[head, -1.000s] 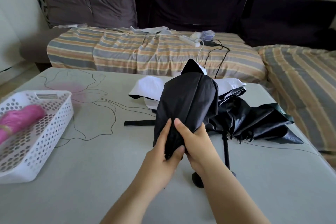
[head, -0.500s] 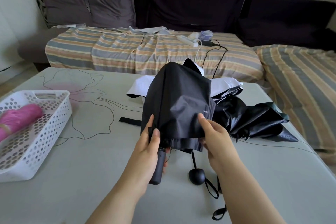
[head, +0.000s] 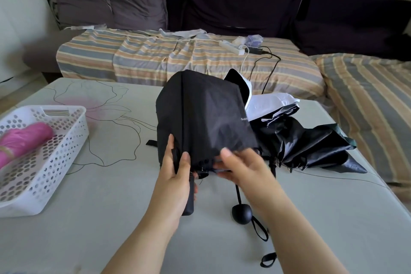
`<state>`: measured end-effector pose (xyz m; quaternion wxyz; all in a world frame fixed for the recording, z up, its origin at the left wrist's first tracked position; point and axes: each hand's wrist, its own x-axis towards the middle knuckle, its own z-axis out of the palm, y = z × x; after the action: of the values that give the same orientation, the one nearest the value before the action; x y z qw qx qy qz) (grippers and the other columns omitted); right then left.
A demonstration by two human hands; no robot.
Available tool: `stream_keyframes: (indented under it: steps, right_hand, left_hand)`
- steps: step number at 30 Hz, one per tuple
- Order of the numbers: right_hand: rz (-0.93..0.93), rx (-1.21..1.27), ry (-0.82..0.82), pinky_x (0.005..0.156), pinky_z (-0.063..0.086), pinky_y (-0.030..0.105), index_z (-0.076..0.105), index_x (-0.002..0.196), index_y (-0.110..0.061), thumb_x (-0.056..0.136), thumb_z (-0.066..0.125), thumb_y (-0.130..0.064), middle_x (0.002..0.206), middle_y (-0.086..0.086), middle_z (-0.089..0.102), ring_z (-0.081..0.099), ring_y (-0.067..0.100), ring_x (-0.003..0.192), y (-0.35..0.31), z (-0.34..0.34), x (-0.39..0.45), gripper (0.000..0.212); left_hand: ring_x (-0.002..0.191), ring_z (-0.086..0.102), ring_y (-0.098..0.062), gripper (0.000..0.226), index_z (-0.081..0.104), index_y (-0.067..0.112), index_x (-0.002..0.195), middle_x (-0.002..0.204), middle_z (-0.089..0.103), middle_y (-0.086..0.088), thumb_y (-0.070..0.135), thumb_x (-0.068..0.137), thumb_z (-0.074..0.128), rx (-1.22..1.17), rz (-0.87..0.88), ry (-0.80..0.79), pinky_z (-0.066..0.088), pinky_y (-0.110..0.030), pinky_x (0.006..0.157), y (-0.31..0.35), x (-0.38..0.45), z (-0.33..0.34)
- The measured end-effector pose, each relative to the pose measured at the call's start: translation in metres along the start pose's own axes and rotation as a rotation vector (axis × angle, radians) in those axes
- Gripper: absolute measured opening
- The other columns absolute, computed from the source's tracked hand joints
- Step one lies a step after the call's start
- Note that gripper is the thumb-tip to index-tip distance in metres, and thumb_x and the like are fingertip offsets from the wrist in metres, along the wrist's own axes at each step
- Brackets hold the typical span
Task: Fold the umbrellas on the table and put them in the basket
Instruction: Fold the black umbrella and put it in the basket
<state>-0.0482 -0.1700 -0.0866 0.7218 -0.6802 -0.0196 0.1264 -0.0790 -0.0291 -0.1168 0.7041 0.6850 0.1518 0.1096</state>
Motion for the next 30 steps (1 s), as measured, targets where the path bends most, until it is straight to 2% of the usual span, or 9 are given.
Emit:
stream_keyframes:
  steps: [4, 7, 11, 15, 18, 23, 26, 28, 30]
  right_hand:
    - [-0.023, -0.243, 0.028, 0.093, 0.053, 0.04, 0.067, 0.093, -0.003, 0.087, 0.066, -0.034, 0.085, 0.003, 0.075, 0.072, 0.013, 0.085, 0.007, 0.024, -0.002, 0.031]
    - [0.077, -0.024, 0.061, 0.091, 0.055, 0.038, 0.061, 0.102, 0.004, 0.094, 0.059, -0.023, 0.09, 0.012, 0.075, 0.072, 0.021, 0.088, 0.01, 0.03, 0.0, 0.028]
    - [0.187, 0.337, -0.023, 0.083, 0.056, 0.035, 0.051, 0.094, -0.002, 0.102, 0.043, -0.019, 0.083, 0.013, 0.074, 0.073, 0.023, 0.085, 0.004, 0.029, -0.004, 0.02]
    - [0.091, 0.192, 0.043, 0.082, 0.055, 0.034, 0.054, 0.09, -0.007, 0.101, 0.044, -0.022, 0.083, 0.007, 0.075, 0.072, 0.021, 0.084, 0.007, 0.031, -0.001, 0.021]
    - [-0.038, 0.208, 0.216, 0.077, 0.05, 0.031, 0.056, 0.082, -0.014, 0.096, 0.053, -0.012, 0.079, 0.001, 0.069, 0.066, 0.018, 0.082, 0.006, 0.017, 0.006, 0.015]
    - [-0.079, 0.646, 0.256, 0.08, 0.05, 0.03, 0.048, 0.113, -0.023, 0.077, 0.068, -0.014, 0.09, 0.001, 0.073, 0.067, 0.014, 0.079, -0.01, -0.017, 0.02, 0.041]
    - [-0.069, 0.393, 0.189, 0.079, 0.051, 0.032, 0.055, 0.119, -0.013, 0.088, 0.064, -0.015, 0.097, 0.004, 0.07, 0.065, 0.015, 0.082, -0.011, -0.019, 0.027, 0.032]
    - [-0.077, 0.166, 0.196, 0.073, 0.05, 0.027, 0.065, 0.096, -0.006, 0.094, 0.059, -0.02, 0.084, 0.002, 0.07, 0.064, 0.012, 0.075, -0.005, -0.013, 0.028, 0.015]
    - [-0.188, -0.023, 0.344, 0.057, 0.037, 0.023, 0.052, 0.072, -0.001, 0.097, 0.055, -0.028, 0.06, -0.001, 0.049, 0.045, 0.01, 0.058, -0.005, -0.012, 0.026, 0.037]
  left_hand:
    - [0.051, 0.055, -0.014, 0.048, 0.018, 0.07, 0.13, 0.071, 0.064, 0.001, 0.039, 0.099, 0.037, 0.149, 0.05, 0.011, 0.047, -0.031, 0.06, 0.001, -0.004, 0.001]
    - [0.06, 0.06, -0.015, 0.052, 0.014, 0.07, 0.132, 0.079, 0.066, -0.002, 0.057, 0.089, 0.04, 0.189, 0.053, -0.016, 0.052, -0.031, 0.064, 0.005, -0.011, 0.001]
    - [0.104, 0.063, -0.029, 0.079, 0.011, 0.075, 0.128, 0.124, 0.062, -0.001, 0.059, 0.074, 0.066, 0.176, 0.109, -0.01, 0.055, -0.041, 0.085, 0.007, -0.01, -0.006]
    - [0.059, 0.06, -0.018, 0.086, 0.018, 0.061, 0.139, 0.096, 0.067, 0.001, 0.016, 0.084, 0.067, 0.107, 0.053, 0.008, 0.051, -0.032, 0.056, 0.001, 0.0, -0.011]
    - [0.051, 0.052, -0.018, 0.08, 0.02, 0.056, 0.141, 0.069, 0.06, -0.001, 0.01, 0.088, 0.059, 0.108, 0.012, 0.019, 0.047, -0.033, 0.053, 0.001, 0.001, -0.016]
    - [0.049, 0.052, -0.015, 0.081, 0.021, 0.057, 0.14, 0.099, 0.062, 0.001, 0.007, 0.09, 0.058, 0.131, 0.02, -0.003, 0.047, -0.031, 0.053, -0.002, 0.002, -0.024]
    - [0.049, 0.049, -0.014, 0.083, 0.021, 0.061, 0.137, 0.096, 0.062, 0.005, 0.002, 0.09, 0.056, 0.187, 0.056, -0.036, 0.046, -0.025, 0.049, -0.002, -0.002, -0.025]
    - [0.051, 0.052, -0.01, 0.086, 0.019, 0.065, 0.135, 0.101, 0.064, -0.001, 0.003, 0.089, 0.057, 0.211, 0.068, -0.043, 0.046, -0.022, 0.051, 0.0, -0.007, -0.024]
    - [0.061, 0.058, -0.014, 0.087, 0.017, 0.07, 0.131, 0.114, 0.065, -0.004, 0.006, 0.088, 0.059, 0.217, 0.073, -0.03, 0.046, -0.02, 0.058, 0.003, -0.009, -0.022]
